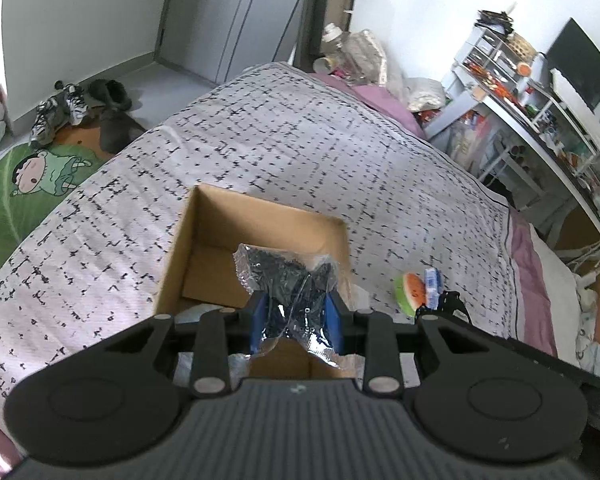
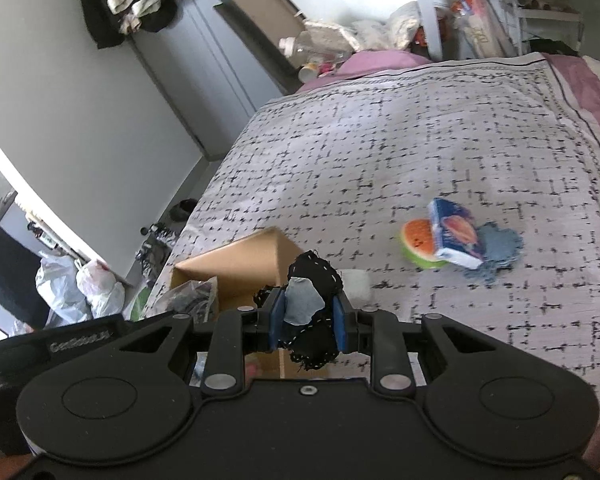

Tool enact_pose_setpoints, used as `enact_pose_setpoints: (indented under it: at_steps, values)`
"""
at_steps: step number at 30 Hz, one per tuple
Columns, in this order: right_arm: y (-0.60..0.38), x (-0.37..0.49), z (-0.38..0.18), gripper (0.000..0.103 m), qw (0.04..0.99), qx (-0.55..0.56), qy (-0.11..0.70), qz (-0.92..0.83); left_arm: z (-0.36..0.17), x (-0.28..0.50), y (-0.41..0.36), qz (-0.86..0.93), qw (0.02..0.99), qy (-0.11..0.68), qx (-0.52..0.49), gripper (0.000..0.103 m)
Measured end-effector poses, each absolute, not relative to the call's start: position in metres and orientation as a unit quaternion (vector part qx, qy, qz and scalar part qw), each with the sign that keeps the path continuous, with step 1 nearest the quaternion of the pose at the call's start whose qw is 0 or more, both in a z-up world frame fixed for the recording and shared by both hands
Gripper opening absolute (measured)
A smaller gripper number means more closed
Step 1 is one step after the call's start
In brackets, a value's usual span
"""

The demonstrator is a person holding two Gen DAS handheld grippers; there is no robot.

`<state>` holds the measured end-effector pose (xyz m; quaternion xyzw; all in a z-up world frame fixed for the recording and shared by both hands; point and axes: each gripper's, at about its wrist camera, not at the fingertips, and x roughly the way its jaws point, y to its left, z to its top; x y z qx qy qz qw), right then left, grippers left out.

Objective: Organize soft objects
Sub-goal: 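Carry both items over the box and release them inside, then withdraw both open tools from the box toward the remaining items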

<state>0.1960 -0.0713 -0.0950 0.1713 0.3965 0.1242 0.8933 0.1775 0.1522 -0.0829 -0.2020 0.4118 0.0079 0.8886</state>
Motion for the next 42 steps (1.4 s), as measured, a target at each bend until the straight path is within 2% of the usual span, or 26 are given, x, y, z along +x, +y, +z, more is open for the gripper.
enact_pose_setpoints:
  at_steps: [16, 19, 22, 26, 32, 42]
  values:
    - [-0.023, 0.196, -0.11, 0.026, 0.88, 0.143, 0.422, 0.163, -0.095, 0.185, 0.185, 0.023, 0.883, 0.412, -0.223, 0.037]
    - [-0.02, 0.194, -0.111, 0.034, 0.878, 0.14, 0.426, 0.169, -0.096, 0.185, 0.185, 0.023, 0.882, 0.416, -0.221, 0.038]
    - [-0.023, 0.193, -0.112, 0.048, 0.874, 0.148, 0.431, 0.169, -0.097, 0.184, 0.184, 0.026, 0.879, 0.421, -0.221, 0.039]
    - [-0.032, 0.19, -0.108, 0.053, 0.875, 0.15, 0.429, 0.166, -0.094, 0.18, 0.18, 0.027, 0.878, 0.425, -0.218, 0.045]
    - [-0.056, 0.188, -0.101, 0.054, 0.877, 0.164, 0.423, 0.161, -0.088, 0.176, 0.17, 0.033, 0.876, 0.431, -0.212, 0.053]
    - [-0.103, 0.186, -0.097, 0.054, 0.879, 0.178, 0.419, 0.141, -0.073, 0.173, 0.142, 0.033, 0.881, 0.429, -0.198, 0.061]
